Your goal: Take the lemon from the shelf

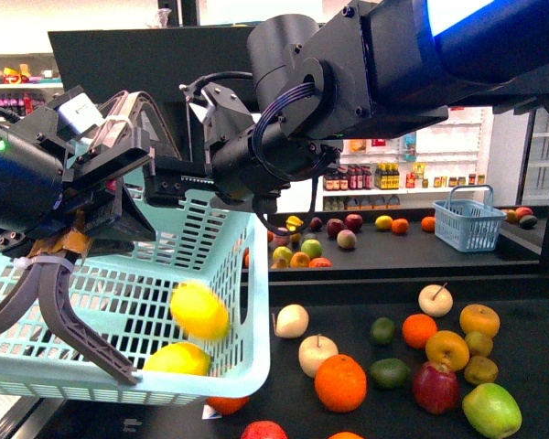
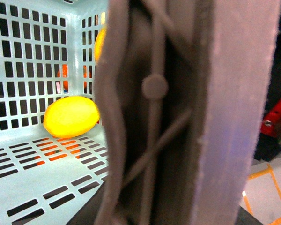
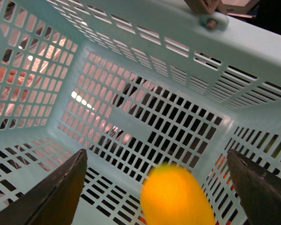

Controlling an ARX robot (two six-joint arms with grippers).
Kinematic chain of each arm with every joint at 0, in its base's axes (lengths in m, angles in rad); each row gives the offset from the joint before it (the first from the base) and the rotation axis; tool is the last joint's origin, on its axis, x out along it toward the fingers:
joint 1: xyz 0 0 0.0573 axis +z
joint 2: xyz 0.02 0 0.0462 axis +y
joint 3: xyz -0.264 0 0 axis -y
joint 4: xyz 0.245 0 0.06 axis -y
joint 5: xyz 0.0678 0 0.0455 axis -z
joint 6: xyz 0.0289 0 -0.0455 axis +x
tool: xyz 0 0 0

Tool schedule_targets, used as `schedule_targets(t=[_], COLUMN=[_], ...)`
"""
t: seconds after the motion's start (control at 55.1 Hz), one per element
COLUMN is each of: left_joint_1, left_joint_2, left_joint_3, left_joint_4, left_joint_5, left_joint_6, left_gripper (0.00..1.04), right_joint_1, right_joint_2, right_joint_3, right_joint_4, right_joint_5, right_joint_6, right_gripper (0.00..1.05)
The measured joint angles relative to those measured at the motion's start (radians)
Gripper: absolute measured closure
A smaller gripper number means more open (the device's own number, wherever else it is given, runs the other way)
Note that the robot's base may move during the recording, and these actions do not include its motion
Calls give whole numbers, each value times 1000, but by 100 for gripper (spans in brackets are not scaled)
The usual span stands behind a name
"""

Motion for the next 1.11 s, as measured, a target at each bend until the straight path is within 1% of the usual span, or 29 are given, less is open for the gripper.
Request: schedule_targets(t=[0.145, 0.254, 0.4, 0.527, 0.617, 0.69, 0.799, 0.872, 0.926, 1.035, 1.108], left_joint_1=[0, 0, 0, 0, 0, 0, 0, 0, 0, 0, 0], left_joint_2=[2, 3, 3, 3, 3, 3, 3, 3, 3, 3, 3], left_joint_3=[0, 0, 0, 0, 0, 0, 0, 0, 0, 0, 0], left_joint_4=[0, 0, 0, 0, 0, 0, 0, 0, 0, 0, 0], left_joint_5=[2, 2, -3, -3, -1, 1, 3, 3, 1, -1, -1], left_joint_6=[-3, 0, -3, -1, -2, -2, -2, -2, -2, -2, -2], left_gripper=[76, 76, 76, 76, 76, 76, 76, 76, 76, 76, 76], right_joint_1=[-11, -38, -151, -242, -320, -353, -407, -430, -447, -459, -461], right_joint_2=[-18, -59, -214, -332, -459, -529, -685, -763, -832, -916, -970], right_joint_3=[-23, -72, -218, -331, -480, -569, -787, -904, -1016, -1149, -1224], right_joint_4=[14, 40, 121, 188, 275, 321, 446, 518, 584, 661, 690], right_joint_5=[6, 15, 76, 108, 121, 119, 141, 150, 180, 245, 269], right_joint_6=[3, 5, 4, -3, -14, -12, -10, -2, 10, 20, 21], right_gripper=[8, 8, 8, 8, 8, 8, 8, 8, 8, 8, 8])
